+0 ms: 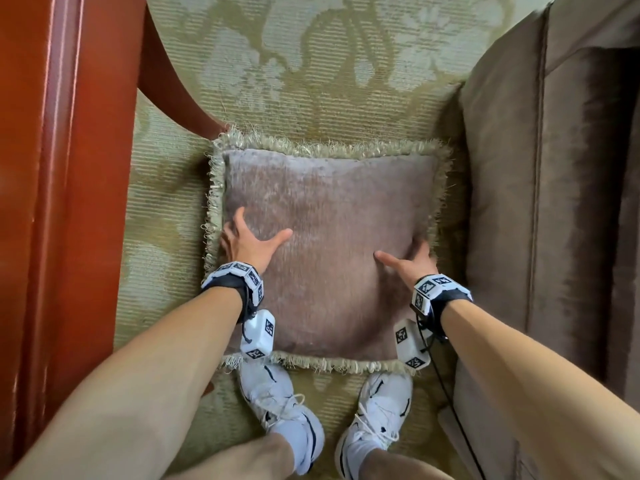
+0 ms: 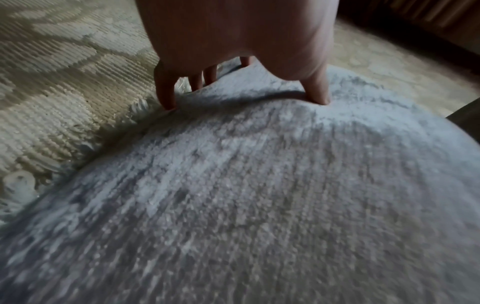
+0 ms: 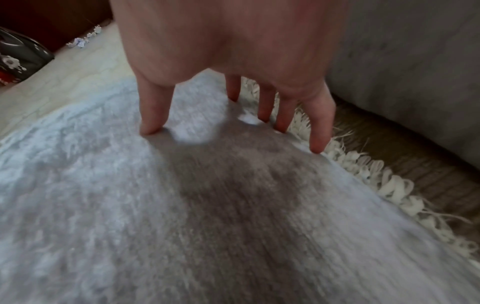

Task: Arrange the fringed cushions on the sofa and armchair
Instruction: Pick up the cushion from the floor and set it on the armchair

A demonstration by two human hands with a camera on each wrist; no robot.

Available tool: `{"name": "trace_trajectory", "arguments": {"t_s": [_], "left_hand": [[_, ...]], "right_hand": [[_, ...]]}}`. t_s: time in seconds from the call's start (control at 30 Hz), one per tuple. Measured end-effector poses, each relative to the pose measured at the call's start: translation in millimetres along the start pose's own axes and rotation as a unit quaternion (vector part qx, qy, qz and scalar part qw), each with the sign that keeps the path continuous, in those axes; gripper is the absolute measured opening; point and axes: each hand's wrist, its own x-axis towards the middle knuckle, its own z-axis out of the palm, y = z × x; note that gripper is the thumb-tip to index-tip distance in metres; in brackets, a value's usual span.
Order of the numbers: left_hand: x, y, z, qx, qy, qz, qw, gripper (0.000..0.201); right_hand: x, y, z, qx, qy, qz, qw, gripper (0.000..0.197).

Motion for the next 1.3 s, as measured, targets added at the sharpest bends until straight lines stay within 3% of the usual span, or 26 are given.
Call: {"name": "trace_trajectory", "arguments": {"t_s": [0.17,0.33,0.57,0.7,0.87,0.97,1.2,1.3], "left_hand": [[14.3,-15.9,-3.7,-0.030,-0.005,0.003,1.000,0.112],[18.6,-16.9,-4.7,-0.015,-0.016,-0.060,0.998,0.133],[24.5,-19.0,-6.3,-0.006,-0.059,-0.097,0.993,0.149],[16.9,-12.3,-9.7,-0.075,-0.079,-0.087,0.990,0.140],[6.4,-4.8,-8.3,-0.105,-0.064,-0.082,0.989,0.137],[-6.4,-0.2,-10.6,-0.099,-0.060,-0.079,0.990,0.149],[-44.3,23.4,-17.3,-0.067,-0.050,-0.044,0.996,0.141],[-66.3,37.8,-20.8,-0.054,-0.048,-0.027,0.997,0.141]], "right_hand": [[6.8,-6.4,8.2,-0.030,0.020,0.028,0.999,0.127],[9.7,-4.5,9.5,-0.038,0.041,0.047,0.997,0.141],[13.2,6.3,16.1,0.038,0.017,0.071,0.997,0.152],[13.2,8.1,15.5,0.100,-0.010,0.057,0.993,0.131],[5.3,1.6,9.9,0.103,-0.031,0.038,0.994,0.126],[-5.2,-2.4,5.5,0.086,-0.047,0.041,0.994,0.134],[-40.7,-9.4,-5.7,0.081,-0.049,0.022,0.995,0.165],[-53.3,-5.8,-15.8,0.080,-0.042,0.025,0.996,0.169]]}}
